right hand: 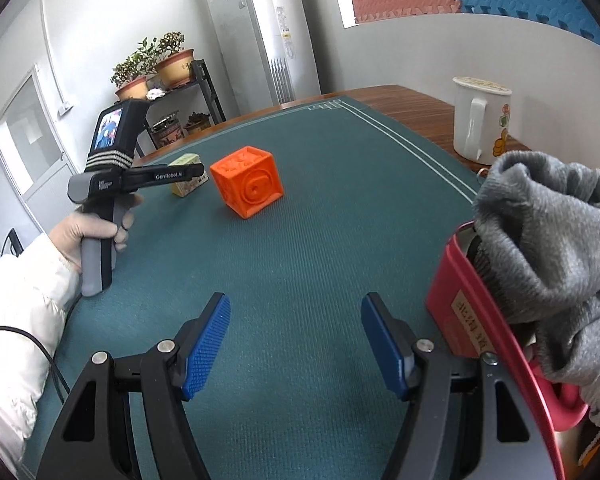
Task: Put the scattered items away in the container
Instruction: 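Grasp the small yellow box with the left tool, then grasp the orange rubber cube with the right tool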
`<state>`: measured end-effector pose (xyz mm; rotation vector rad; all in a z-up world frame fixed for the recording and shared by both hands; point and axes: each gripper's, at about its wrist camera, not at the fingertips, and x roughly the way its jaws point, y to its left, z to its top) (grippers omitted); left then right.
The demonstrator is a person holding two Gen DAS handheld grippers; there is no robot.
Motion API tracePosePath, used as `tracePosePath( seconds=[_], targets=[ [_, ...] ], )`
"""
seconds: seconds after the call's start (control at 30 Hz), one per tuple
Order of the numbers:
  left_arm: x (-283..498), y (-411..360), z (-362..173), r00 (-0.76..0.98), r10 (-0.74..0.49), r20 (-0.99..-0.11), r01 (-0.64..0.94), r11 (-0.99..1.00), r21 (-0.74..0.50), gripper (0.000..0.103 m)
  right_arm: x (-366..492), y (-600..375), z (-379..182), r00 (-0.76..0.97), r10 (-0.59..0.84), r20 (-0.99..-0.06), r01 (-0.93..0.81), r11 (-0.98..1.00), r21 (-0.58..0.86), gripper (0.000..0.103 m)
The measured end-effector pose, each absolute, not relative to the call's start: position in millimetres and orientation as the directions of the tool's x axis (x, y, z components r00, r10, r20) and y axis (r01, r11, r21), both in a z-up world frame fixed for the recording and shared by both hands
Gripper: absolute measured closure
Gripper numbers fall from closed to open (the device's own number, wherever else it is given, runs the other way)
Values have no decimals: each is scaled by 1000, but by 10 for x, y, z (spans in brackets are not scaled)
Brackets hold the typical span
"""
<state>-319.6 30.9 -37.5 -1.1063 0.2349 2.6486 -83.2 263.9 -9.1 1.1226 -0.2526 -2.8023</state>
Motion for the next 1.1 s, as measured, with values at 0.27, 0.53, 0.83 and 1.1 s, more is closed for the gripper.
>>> tracePosePath(
  seconds=[0.27,0.53,0.83,1.1],
  targets=[
    [-3149,296,-424,-653,169,-739,-269,-963,17,52,-827,2601,-111,-723,-146,-675,41,-985,170,31],
    [-2506,240,-251,-665,118,-737,-148,-989,-25,52,-802,2578,-82,-734,-145,-663,50,-986,160,31],
    [-1396,336,39,-732,14,-681,-55,-998,38,52,-771,2564,-71,-751,-134,-647,49,-988,149,31],
    [-815,101,100,-760,-13,-650,16,-1000,2,52,-756,2590,-70,-759,-145,-634,49,-985,167,31]
  ],
)
